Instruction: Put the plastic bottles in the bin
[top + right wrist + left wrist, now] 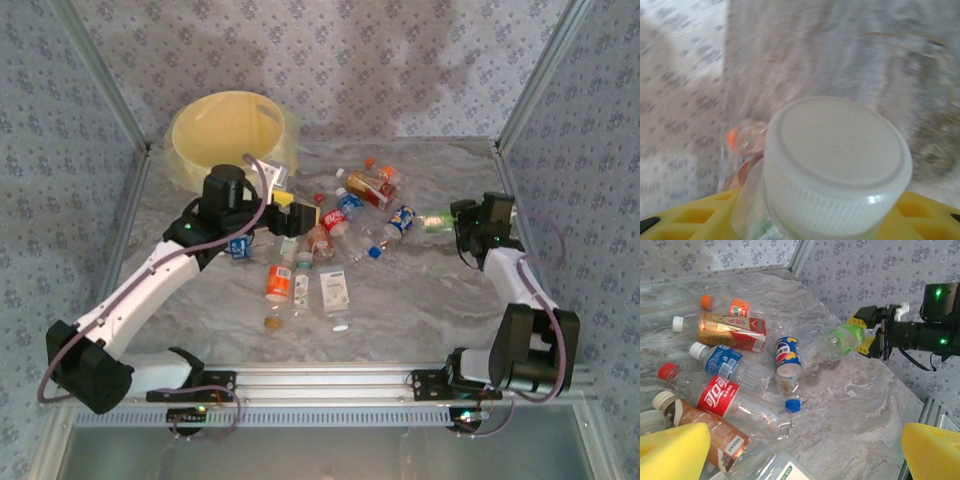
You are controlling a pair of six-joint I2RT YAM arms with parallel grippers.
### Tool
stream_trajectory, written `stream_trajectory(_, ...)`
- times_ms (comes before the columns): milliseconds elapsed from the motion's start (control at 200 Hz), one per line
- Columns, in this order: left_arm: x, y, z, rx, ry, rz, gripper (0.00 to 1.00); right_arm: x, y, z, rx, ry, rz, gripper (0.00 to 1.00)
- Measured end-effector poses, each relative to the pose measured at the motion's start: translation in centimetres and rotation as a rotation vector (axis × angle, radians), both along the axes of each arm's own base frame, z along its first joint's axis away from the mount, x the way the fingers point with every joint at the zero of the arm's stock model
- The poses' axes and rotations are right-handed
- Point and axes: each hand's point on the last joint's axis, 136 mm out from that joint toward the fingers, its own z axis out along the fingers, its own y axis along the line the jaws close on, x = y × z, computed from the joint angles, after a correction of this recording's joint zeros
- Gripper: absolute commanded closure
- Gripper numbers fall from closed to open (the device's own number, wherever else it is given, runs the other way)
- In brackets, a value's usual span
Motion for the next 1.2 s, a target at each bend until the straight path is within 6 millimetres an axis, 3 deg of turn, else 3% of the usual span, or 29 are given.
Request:
stream_trajectory(115, 0.4, -1.2, -0.3, 0.013, 0.012, -0.012, 0.02, 0.5, 2.2, 3.2, -0.100, -0.111, 0.143, 0.55)
stream_trajectory(230, 1.0, -2.4, -1.3, 0.032, 0.034, -0.019, 0.02, 0.6, 4.8, 4.6, -0.157, -0.180, 0.274, 0.55)
stream_trajectory(370, 1.5, -4.4, -4.0, 0.067, 0.076, -0.043, 0.02, 0.5, 9.0, 5.8, -0.212, -0.234, 0.451, 0.55)
stream_trajectory(555, 1.8, -7.0, -7.2, 0.137, 0.100, -0.129, 0.02, 0.4, 15.3, 9.1, -0.262, -0.349, 0.683, 0.55)
stream_trajectory(630, 1.7, -7.7, -7.2, 0.152, 0.082, -0.169, 0.02, 0.2, 17.4, 10.4, -0.292, -0.380, 0.763, 0.55)
stream_trajectory(794, 1.6, -8.5, -5.2, 0.162, -0.018, -0.219, 0.02, -0.5, 21.8, 13.1, -0.350, -0.445, 0.911, 0.54)
stream_trajectory(1039, 1.7, -8.5, -4.6, 0.195, -0.095, -0.254, 0.02, -1.3, 25.5, 15.2, -0.353, -0.489, 1.004, 0.53)
stream_trajectory(1199, 1.9, -8.5, -4.6, 0.213, -0.122, -0.263, 0.29, -1.7, 27.0, 16.3, -0.354, -0.514, 1.035, 0.52)
